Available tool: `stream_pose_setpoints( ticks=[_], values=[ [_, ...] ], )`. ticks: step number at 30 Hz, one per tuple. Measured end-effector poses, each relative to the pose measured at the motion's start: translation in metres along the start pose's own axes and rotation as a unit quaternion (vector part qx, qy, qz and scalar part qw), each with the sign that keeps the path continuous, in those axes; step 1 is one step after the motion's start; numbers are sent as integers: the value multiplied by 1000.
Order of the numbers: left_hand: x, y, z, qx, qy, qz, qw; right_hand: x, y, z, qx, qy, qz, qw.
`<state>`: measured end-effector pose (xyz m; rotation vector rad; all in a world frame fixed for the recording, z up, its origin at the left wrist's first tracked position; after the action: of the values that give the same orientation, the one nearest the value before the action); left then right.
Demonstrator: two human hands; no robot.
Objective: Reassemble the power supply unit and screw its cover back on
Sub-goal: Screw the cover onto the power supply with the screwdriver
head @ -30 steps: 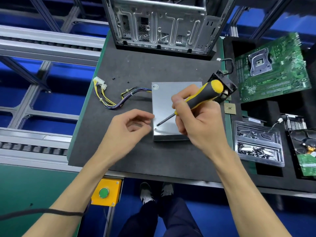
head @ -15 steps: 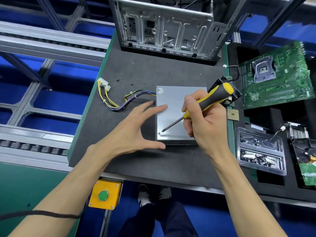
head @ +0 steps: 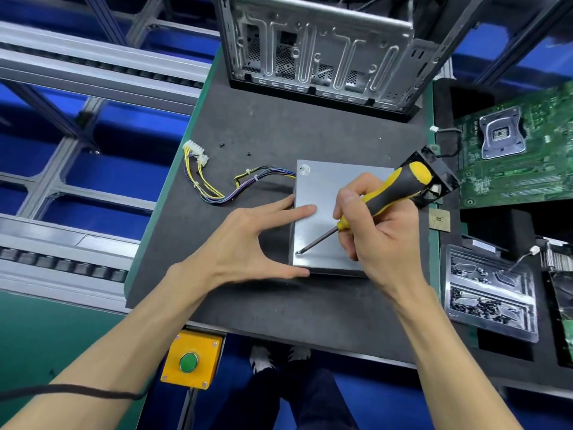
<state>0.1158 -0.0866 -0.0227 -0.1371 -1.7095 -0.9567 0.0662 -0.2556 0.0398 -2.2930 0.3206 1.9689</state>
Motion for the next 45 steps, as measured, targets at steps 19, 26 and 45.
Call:
stream_pose_setpoints(
  ticks=[19,26,45],
  values=[
    [-8,-10,6,9,26,122,992,-2,-7,-1,-24,16,48,998],
    [-9,-10,6,7,29,115,993,10,-7,2,-28,-2,82,996],
    [14,-1,4,8,-4,16,1000,-27,-42,-6,-88,213,225,947]
  ],
)
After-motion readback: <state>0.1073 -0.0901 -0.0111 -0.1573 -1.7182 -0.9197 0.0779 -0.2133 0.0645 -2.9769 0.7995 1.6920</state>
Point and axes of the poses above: each hand's wrist, its own z-axis away from the middle knuckle, its own y-axis out of the back of the hand, x = y × z, the point moved 5 cm from there along -z, towards the middle knuckle, and after that the axes turned 5 degrees about y, right-handed, at the moved point
